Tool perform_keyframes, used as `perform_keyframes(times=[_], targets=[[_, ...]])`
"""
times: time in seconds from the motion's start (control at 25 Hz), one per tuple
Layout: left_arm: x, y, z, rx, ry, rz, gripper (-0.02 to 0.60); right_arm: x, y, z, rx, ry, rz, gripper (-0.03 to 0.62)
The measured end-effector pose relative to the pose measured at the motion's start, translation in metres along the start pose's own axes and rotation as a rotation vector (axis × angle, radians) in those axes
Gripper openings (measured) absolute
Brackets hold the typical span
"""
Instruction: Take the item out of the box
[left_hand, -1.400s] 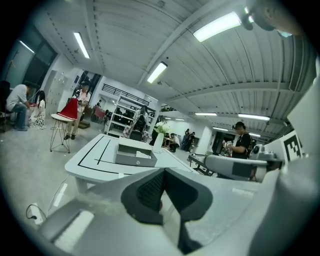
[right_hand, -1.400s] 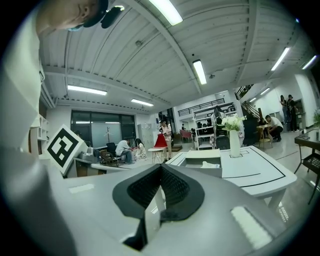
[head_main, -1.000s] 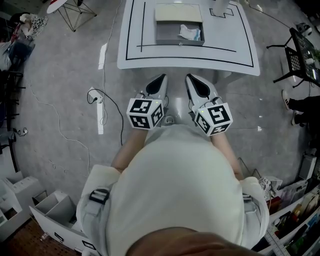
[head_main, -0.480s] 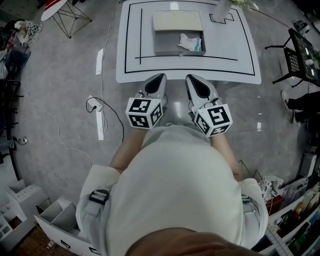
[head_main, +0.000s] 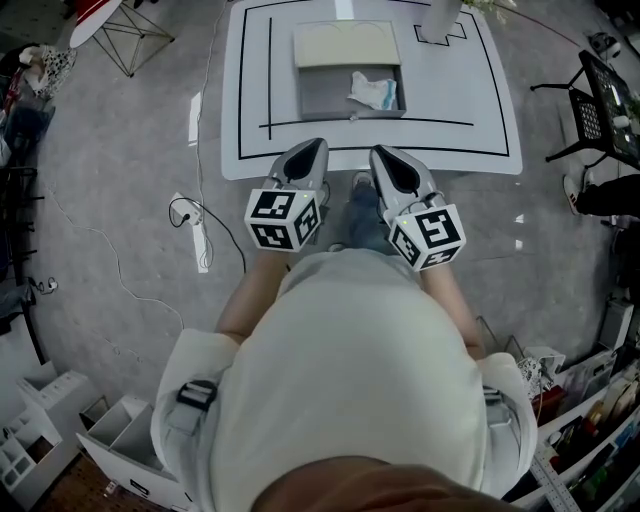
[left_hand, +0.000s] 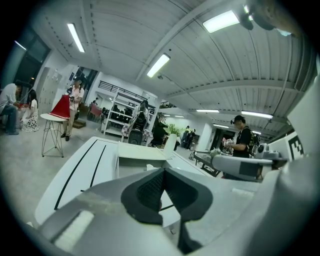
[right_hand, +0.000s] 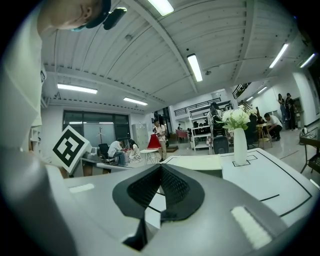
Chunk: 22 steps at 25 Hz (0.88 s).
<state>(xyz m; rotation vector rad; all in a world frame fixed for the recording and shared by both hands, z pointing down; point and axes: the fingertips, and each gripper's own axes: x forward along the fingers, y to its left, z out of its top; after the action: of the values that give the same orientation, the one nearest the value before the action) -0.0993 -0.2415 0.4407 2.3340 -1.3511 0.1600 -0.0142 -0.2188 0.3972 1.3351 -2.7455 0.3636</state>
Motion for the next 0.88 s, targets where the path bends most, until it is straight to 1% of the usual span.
perform_keyframes(times=[0.2, 0.4, 0.52, 0.68, 0.88], targets=[[0.036, 0.009, 0.005, -0.006, 0.018, 0.011, 0.0, 0.025, -0.035, 0.013, -0.01, -0.011, 0.011, -0.002], [0.073, 0.013, 0.016, 0.002, 0.048, -0.005, 0.002, 0.049, -0.07, 0.031, -0.017, -0.016, 0.01, -0.002], [0.096, 0.015, 0.019, 0.011, 0.086, -0.015, 0.0, 0.062, -0.087, 0.039, -0.016, -0.013, 0.017, -0.002], [0.125, 0.015, 0.02, 0.053, 0.153, -0.036, 0.0, 0.074, -0.109, 0.046, -0.009, -0.007, 0.026, -0.002], [0.151, 0.019, 0.025, 0.065, 0.19, -0.043, 0.001, 0.09, -0.134, 0.051, 0.001, -0.001, 0.027, -0.002]])
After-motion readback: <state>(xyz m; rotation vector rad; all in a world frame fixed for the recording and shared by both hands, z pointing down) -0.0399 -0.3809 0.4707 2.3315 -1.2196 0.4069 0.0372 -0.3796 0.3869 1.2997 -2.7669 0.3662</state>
